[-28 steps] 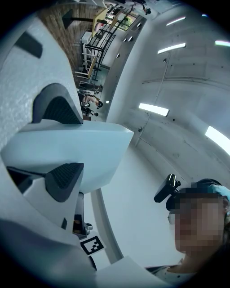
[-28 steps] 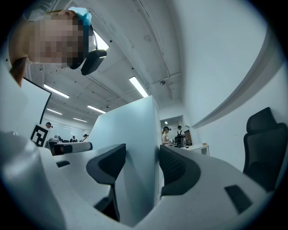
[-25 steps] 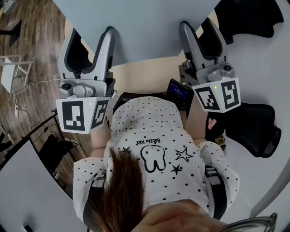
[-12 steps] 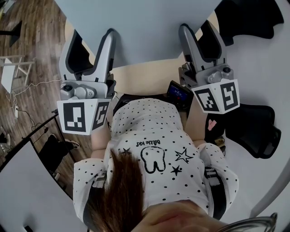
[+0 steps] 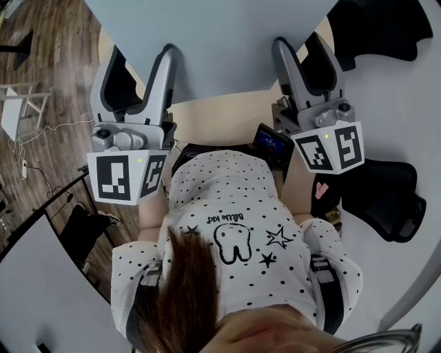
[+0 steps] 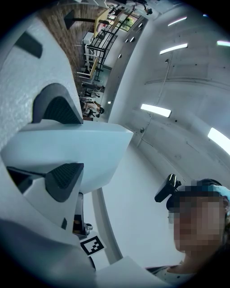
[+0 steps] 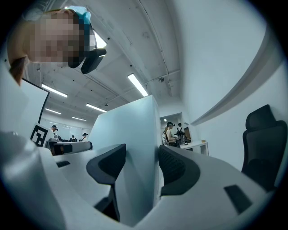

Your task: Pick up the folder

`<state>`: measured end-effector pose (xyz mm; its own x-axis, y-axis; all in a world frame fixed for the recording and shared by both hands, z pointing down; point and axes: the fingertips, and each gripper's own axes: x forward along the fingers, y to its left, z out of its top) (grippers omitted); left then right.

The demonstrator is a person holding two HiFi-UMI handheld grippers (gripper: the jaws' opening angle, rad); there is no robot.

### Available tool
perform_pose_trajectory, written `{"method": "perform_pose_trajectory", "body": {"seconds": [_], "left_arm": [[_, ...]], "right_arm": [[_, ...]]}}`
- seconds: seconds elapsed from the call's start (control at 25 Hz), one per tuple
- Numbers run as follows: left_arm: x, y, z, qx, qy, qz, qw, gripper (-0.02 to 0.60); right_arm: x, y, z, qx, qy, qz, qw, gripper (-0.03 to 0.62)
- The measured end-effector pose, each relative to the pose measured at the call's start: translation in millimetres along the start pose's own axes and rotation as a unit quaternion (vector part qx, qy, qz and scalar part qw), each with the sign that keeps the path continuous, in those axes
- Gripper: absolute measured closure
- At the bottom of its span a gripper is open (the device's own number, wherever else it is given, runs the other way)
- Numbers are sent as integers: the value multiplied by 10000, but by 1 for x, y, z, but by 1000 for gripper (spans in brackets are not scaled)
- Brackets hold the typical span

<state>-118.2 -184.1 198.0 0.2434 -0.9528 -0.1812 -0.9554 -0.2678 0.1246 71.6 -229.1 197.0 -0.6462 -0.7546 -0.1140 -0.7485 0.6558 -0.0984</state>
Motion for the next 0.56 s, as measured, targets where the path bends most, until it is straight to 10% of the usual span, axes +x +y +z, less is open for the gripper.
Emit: {"method": "perform_pose_trajectory", "body": {"seconds": [0.56], "left_arm": [[5,0,-3,5,12,15,10000,305]], "right_arm": [[3,-6,-4,48,27,1,10000,365]]}}
